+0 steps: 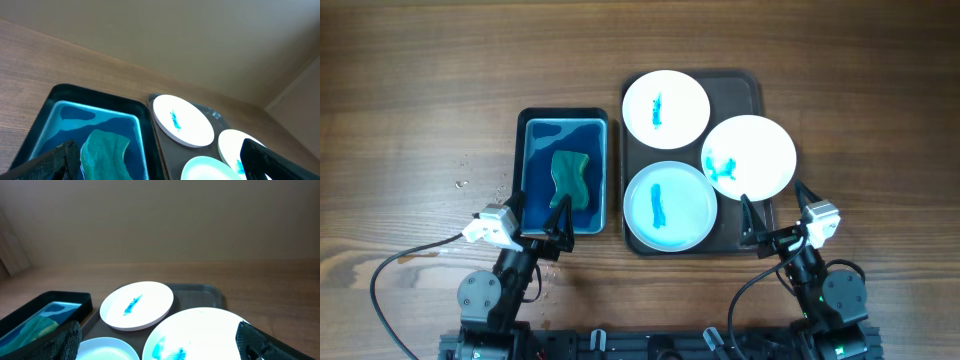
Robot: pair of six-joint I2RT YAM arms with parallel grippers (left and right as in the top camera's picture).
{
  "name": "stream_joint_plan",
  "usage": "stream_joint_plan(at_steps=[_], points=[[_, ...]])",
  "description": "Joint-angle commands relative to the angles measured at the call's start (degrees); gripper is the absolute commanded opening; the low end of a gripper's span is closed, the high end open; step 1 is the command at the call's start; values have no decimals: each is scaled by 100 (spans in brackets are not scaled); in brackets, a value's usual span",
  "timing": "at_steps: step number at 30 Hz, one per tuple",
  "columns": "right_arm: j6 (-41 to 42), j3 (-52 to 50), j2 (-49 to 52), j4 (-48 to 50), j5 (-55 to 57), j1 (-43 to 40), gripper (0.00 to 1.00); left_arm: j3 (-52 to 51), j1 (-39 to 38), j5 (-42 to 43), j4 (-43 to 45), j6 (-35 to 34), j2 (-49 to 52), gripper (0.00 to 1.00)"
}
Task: Clean dirty plates on tray and stack at the side
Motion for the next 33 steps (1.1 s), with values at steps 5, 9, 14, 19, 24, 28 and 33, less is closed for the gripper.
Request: stream_joint_plan(at_steps=[5, 9, 14, 19, 24, 28, 33], points=[[-101, -7, -17, 15, -70, 2, 100, -46, -31, -76, 2, 131, -31, 100], [-101, -7, -17, 15, -68, 2, 100, -46, -31, -76, 2, 131, -31, 100], [-101, -7, -17, 15, -68, 2, 100, -46, -31, -76, 2, 131, -31, 100], [-103, -7, -17, 15, -68, 2, 100, -46, -31, -76, 2, 131, -31, 100], [-103, -7, -17, 24, -66, 2, 100, -46, -31, -76, 2, 131, -31, 100], [-98, -7, -17, 31, -66, 2, 100, -46, -31, -162, 31, 116, -31, 100], [-107, 0, -17, 177, -455, 2, 100, -46, -31, -72, 166, -385, -31, 100]])
